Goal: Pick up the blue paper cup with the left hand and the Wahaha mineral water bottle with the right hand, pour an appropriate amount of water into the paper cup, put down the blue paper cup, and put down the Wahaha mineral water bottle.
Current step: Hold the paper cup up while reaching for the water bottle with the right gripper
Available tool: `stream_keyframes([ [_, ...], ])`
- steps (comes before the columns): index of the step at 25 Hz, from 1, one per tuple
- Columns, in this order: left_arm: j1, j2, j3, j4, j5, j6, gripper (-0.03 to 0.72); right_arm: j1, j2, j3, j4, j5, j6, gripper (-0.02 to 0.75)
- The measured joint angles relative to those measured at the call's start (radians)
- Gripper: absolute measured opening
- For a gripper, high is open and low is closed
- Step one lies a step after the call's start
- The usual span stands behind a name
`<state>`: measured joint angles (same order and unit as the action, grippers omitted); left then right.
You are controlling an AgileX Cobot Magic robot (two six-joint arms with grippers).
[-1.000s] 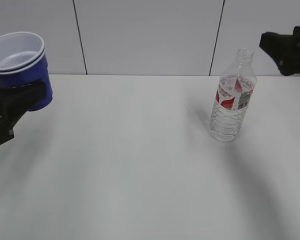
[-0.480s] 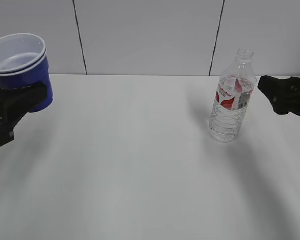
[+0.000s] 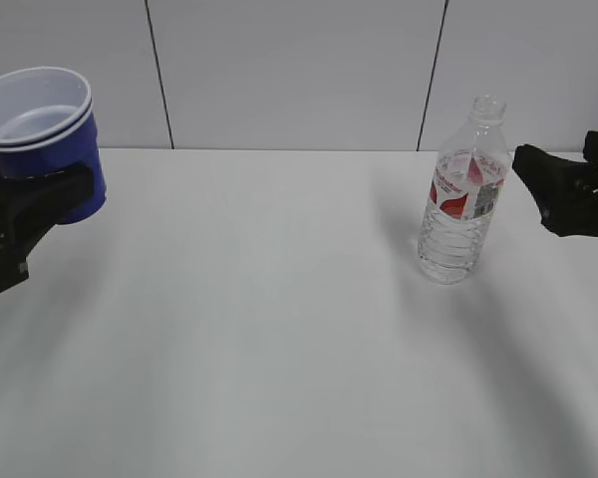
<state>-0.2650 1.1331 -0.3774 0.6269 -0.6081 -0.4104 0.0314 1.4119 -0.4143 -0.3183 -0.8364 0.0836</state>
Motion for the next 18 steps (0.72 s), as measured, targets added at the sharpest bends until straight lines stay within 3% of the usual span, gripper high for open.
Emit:
stream_keyframes([
  [7, 0.000, 0.000, 0.000, 0.000, 0.000, 0.000, 0.427, 0.000, 0.002, 0.023, -0.004, -0.145, 0.025, 0.590],
  [12, 0.000, 0.000, 0.000, 0.000, 0.000, 0.000, 0.427, 0.000, 0.002, 0.023, -0.006, -0.161, 0.053, 0.566],
  [18, 0.000, 0.000, 0.000, 0.000, 0.000, 0.000, 0.427, 0.000, 0.002, 0.023, -0.006, -0.169, 0.029, 0.659],
])
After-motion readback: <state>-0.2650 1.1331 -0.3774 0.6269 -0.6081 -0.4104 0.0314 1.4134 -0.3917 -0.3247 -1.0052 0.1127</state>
